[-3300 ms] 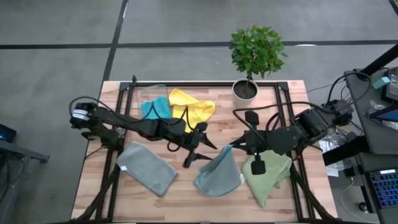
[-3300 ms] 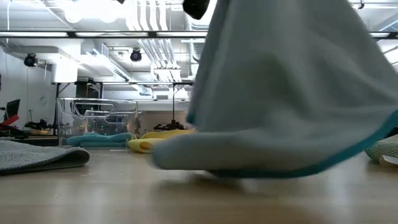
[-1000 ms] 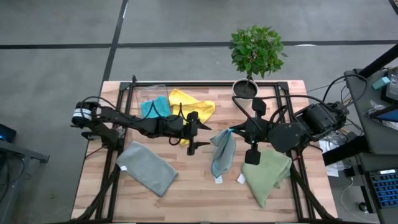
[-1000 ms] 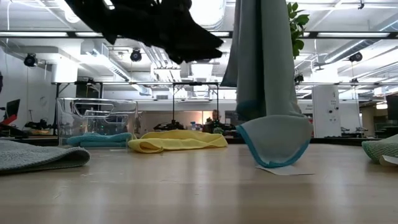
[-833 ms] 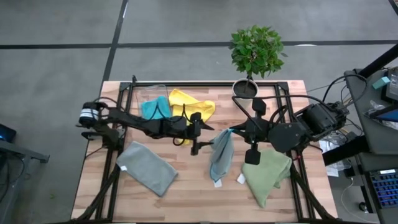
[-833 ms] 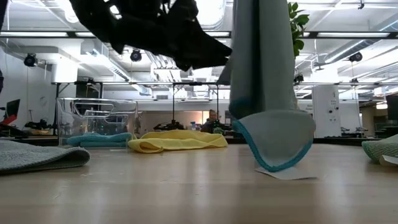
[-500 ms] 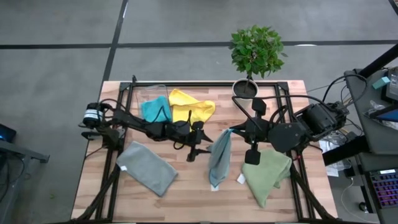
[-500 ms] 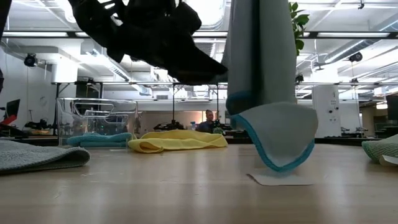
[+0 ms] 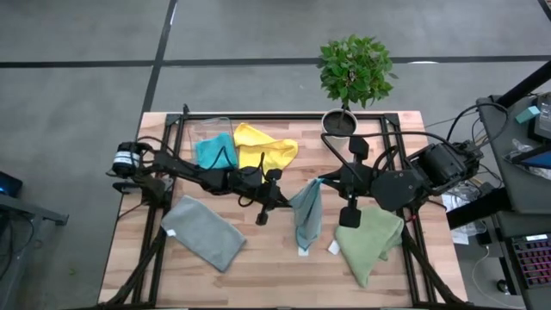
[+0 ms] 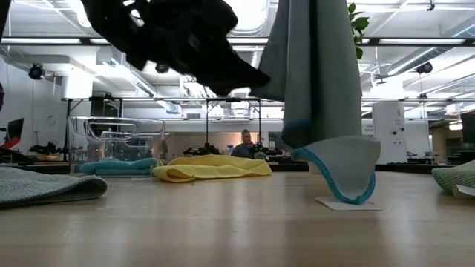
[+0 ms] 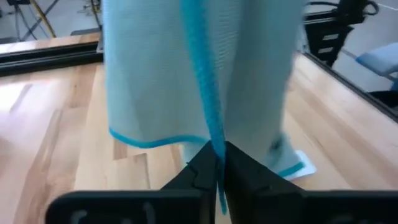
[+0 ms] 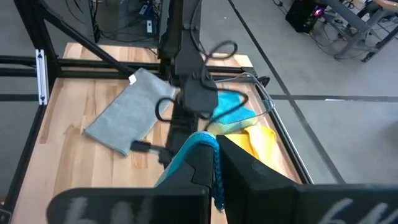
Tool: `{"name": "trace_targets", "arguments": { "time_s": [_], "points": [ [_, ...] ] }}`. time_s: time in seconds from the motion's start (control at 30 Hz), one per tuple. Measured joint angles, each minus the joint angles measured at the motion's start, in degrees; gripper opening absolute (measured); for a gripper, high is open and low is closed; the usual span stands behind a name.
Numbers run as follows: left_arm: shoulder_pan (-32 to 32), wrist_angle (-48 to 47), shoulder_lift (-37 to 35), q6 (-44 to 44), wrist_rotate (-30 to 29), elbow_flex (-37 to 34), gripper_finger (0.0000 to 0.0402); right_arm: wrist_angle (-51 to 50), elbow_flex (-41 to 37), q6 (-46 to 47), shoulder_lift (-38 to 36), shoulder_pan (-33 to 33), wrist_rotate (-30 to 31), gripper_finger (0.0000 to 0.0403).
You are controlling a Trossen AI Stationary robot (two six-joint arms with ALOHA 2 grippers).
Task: Fold microfiber towels
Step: Fold the light blue microfiber towel
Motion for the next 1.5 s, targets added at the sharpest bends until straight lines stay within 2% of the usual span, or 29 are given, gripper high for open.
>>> {"name": "trace_targets", "arguments": {
  "time_s": [0.13, 0.27, 0.4, 0.43, 0.53, 0.6, 0.67, 0.7, 0.8, 1.0, 1.1, 1.17, 1.33, 1.5],
  "points": [
    [-2.2, -6.7, -7.5, -0.2, -0.3, 0.1, 0.0000, -5.2, 0.0, 3.6, 0.0, 1.0, -0.6, 0.0009],
    [-5.5, -22.6, -18.4, -0.2, -3.2, 3.0, 0.0000, -9.9, 0.0, 5.7, 0.0, 2.1, -2.4, 0.0009],
    [-9.0, -36.0, -28.0, 0.2, -10.1, 9.3, 0.0000, -10.6, -0.1, 7.3, -0.6, 3.0, 7.2, 0.0009],
    [-9.3, -38.5, -29.7, 0.4, -11.2, 11.2, 0.0000, -11.0, -0.1, 6.2, -0.9, 3.0, 6.8, 0.0009],
    [-9.3, -46.0, -33.3, 0.8, -13.4, 15.2, 0.0000, -11.9, 0.0, 3.1, -1.6, 2.0, -1.3, 0.0009],
    [-9.2, -47.6, -35.1, 0.8, -15.8, 16.7, 0.0000, -12.1, 0.0, 2.5, -1.5, 1.4, -1.3, 0.0009],
    [-8.4, -48.2, -36.1, 1.4, -17.4, 18.4, 0.0000, -12.9, -0.1, 4.2, -1.3, 1.3, 6.4, 0.0009],
    [-8.0, -48.4, -36.5, 1.6, -18.0, 19.1, 0.0000, -14.0, -0.2, 4.0, -1.3, 1.1, 8.1, 0.0009],
    [-6.7, -50.5, -37.0, 3.0, -18.8, 20.8, 0.0000, -15.9, -0.2, -1.0, -1.6, -0.5, 5.8, 0.0009],
    [-2.6, -57.6, -37.9, 4.9, -23.8, 23.1, 0.0000, -18.6, -1.9, -3.1, -1.6, -3.4, 6.7, 0.0009],
    [0.0, -56.9, -37.9, 6.1, -24.5, 23.2, 0.0000, -18.5, -4.0, -5.0, -1.7, -5.2, 6.1, 0.0009],
    [1.7, -56.9, -38.0, 6.8, -24.4, 23.1, 0.0000, -18.5, -5.8, -6.7, -1.7, -6.6, 8.2, 0.0009],
    [6.8, -56.8, -37.8, 9.0, -26.1, 24.1, 0.0000, -18.5, -9.7, -12.0, -1.7, -11.8, 20.1, 0.0009],
    [9.4, -55.9, -38.7, 5.3, -26.1, 26.4, 0.0000, -18.4, -11.7, -15.5, -1.8, -16.8, 19.8, 0.0009]
  ]
}}
